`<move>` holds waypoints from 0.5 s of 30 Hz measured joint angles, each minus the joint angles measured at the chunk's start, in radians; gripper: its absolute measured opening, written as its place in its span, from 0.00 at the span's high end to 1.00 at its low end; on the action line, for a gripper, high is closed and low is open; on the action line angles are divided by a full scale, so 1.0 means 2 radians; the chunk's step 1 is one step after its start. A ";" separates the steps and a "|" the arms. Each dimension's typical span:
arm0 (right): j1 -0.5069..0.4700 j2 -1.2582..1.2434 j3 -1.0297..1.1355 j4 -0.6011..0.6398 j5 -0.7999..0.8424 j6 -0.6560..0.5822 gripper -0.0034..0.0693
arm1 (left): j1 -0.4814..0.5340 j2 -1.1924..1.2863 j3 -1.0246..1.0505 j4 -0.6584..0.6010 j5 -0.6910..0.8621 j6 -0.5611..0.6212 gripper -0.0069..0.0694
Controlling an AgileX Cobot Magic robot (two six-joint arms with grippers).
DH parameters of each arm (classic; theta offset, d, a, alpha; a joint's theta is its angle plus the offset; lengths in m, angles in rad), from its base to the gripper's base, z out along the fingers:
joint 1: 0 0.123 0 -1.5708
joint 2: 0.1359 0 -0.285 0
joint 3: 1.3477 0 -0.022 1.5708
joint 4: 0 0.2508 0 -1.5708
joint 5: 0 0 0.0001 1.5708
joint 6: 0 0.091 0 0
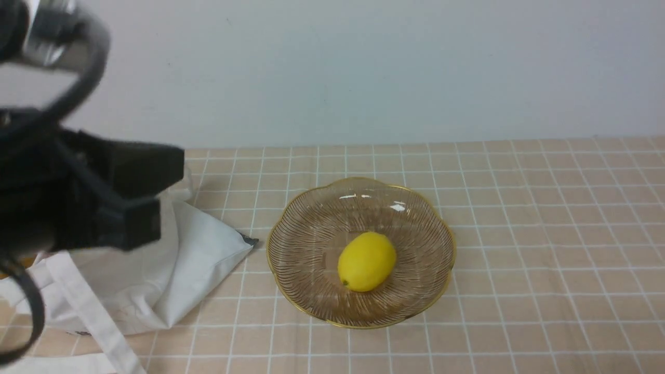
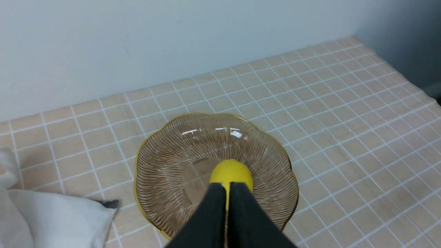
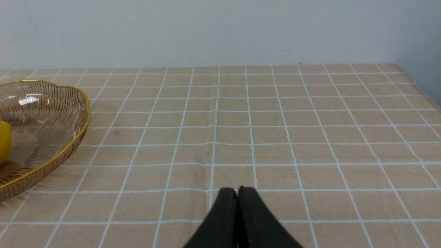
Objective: Take the fruit out of the bag on the brown coffee tablecloth and place them on the plate.
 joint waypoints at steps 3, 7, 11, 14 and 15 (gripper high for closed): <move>0.000 0.000 0.000 0.000 0.000 0.000 0.97 | 0.000 -0.049 0.048 0.000 -0.008 -0.002 0.92; 0.000 0.000 0.000 0.000 0.000 0.000 0.97 | 0.000 -0.086 0.072 0.001 -0.011 0.003 0.92; 0.000 0.000 0.000 0.000 0.000 0.000 0.97 | 0.000 -0.112 0.074 0.012 -0.019 0.009 0.92; 0.000 0.000 0.000 0.000 0.000 0.000 0.97 | 0.000 -0.129 0.074 0.039 -0.018 0.009 0.92; 0.000 0.000 0.000 0.000 0.000 0.000 0.97 | 0.000 -0.134 0.074 0.045 -0.017 0.009 0.92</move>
